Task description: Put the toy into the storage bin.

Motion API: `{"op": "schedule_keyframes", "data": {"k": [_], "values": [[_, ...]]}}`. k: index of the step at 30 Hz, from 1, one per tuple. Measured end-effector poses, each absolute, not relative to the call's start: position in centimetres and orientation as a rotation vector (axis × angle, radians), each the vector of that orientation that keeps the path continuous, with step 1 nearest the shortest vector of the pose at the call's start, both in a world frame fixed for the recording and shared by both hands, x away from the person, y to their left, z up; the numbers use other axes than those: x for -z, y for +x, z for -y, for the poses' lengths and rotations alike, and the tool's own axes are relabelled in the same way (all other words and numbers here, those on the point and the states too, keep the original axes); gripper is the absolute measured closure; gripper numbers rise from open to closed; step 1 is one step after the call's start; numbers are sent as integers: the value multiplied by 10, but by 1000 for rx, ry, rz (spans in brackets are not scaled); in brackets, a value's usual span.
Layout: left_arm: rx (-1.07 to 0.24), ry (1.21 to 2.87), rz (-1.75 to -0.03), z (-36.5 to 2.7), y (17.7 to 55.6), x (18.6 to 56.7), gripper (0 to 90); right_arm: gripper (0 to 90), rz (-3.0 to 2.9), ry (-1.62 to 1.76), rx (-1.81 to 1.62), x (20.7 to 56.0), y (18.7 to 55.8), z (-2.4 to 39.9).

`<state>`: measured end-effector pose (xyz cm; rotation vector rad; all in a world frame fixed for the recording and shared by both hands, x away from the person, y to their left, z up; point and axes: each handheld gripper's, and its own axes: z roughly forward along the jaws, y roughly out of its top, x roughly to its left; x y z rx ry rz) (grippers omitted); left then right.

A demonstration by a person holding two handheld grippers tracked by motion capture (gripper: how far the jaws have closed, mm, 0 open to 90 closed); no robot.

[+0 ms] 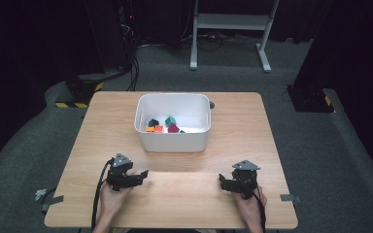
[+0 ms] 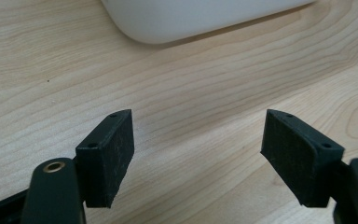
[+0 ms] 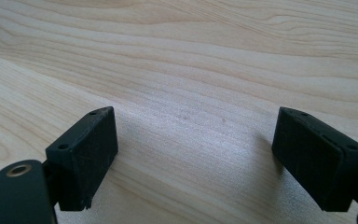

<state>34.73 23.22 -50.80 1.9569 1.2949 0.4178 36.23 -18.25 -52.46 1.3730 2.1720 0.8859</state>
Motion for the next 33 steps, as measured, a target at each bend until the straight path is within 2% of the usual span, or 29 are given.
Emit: {"op": "schedule_keyframes", "data": {"k": [13, 22, 26, 33], "values": [[-440, 1928, -1334, -234, 350, 520, 255, 138, -2172, 1373, -886, 525, 362, 182], [-538, 1916, -1349, -227, 348, 527, 258, 138, -2172, 1372, -886, 525, 362, 182], [-602, 1970, -1345, -218, 347, 528, 227, 138, -2172, 1372, -886, 525, 362, 182], [-596, 1971, -1346, -217, 347, 528, 202, 138, -2173, 1370, -887, 525, 362, 183]]}}
